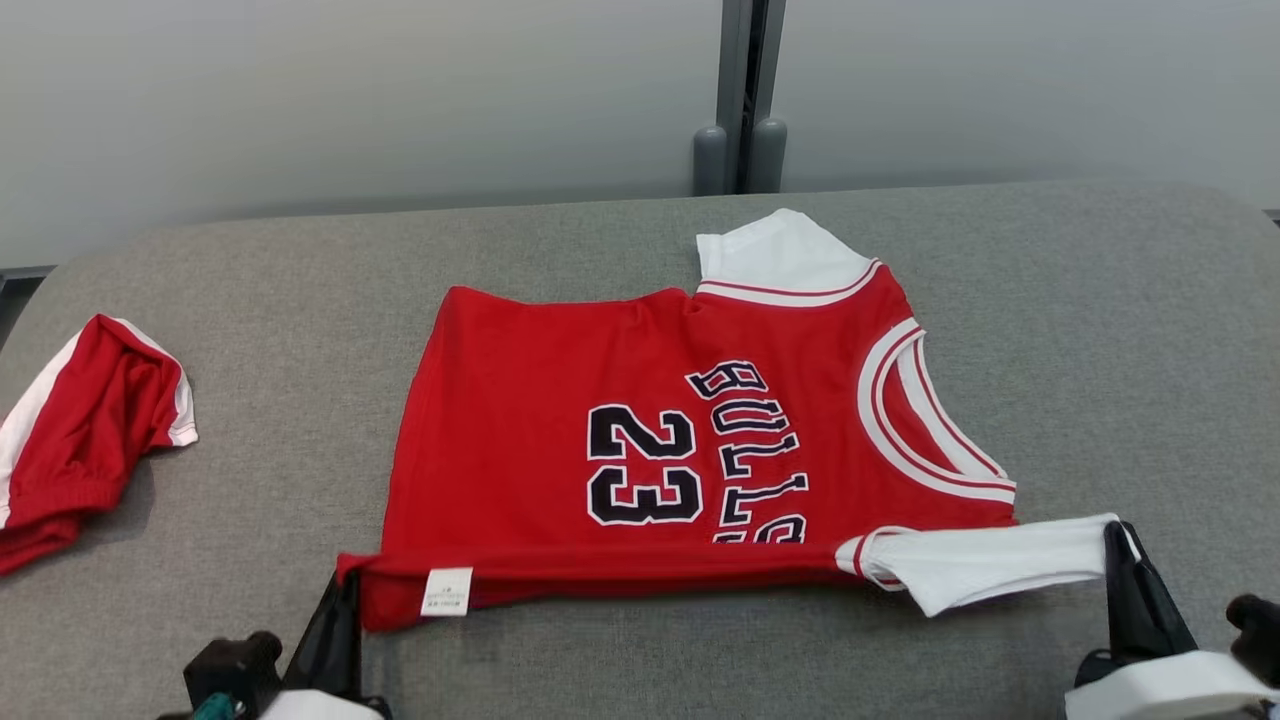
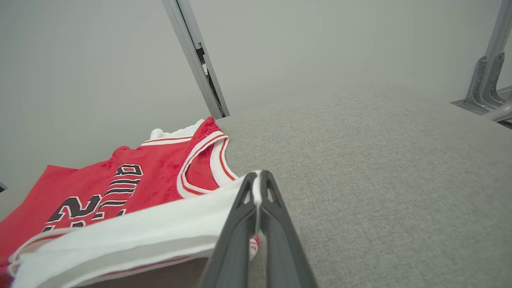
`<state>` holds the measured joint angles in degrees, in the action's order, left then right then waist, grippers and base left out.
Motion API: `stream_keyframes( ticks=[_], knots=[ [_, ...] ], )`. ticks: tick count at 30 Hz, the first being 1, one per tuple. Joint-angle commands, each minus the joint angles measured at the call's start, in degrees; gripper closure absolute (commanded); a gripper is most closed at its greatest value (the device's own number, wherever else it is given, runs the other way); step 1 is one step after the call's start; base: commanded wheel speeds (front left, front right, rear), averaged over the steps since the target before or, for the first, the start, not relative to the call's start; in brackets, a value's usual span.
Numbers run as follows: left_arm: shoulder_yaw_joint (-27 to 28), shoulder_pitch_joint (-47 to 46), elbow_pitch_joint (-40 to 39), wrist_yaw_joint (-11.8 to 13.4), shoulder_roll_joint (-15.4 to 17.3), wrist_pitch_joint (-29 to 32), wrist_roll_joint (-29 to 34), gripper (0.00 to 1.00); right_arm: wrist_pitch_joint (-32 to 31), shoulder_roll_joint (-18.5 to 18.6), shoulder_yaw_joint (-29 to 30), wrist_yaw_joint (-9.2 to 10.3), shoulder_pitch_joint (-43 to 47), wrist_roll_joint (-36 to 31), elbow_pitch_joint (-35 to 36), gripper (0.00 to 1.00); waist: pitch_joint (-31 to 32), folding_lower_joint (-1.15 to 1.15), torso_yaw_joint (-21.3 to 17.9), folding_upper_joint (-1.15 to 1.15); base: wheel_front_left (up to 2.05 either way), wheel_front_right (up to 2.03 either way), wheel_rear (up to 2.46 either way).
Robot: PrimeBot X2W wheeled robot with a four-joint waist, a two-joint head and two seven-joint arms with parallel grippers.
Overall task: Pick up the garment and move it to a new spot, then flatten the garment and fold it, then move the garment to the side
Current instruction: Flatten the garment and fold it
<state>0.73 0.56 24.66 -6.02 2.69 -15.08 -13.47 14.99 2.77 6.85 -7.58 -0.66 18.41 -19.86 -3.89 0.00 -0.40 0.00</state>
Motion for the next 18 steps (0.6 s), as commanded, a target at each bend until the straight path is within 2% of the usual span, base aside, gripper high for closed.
stream_keyframes(
  ticks=[1,11,18],
  knots=[
    [-0.3,-2.1,0.0,-0.3,0.4,-0.1,0.7,1.00,0.3,0.5,-0.1,0.14,-1.7,-0.4,-1.0,1.00,-1.1,0.00,0.5,0.00,0.00,0.00,0.00],
    [-4.7,-13.1,5.9,-1.1,0.4,-0.1,3.0,1.00,0.3,0.5,-0.2,0.10,-14.1,-4.3,-10.3,1.00,-6.3,0.00,1.9,0.00,0.00,0.00,0.00],
    [-6.5,-18.2,8.6,-1.3,0.4,-0.1,3.6,1.00,0.3,0.7,1.9,0.10,-18.4,-6.9,-15.0,1.00,-8.9,0.00,2.6,0.00,0.00,0.00,0.00]
  ],
)
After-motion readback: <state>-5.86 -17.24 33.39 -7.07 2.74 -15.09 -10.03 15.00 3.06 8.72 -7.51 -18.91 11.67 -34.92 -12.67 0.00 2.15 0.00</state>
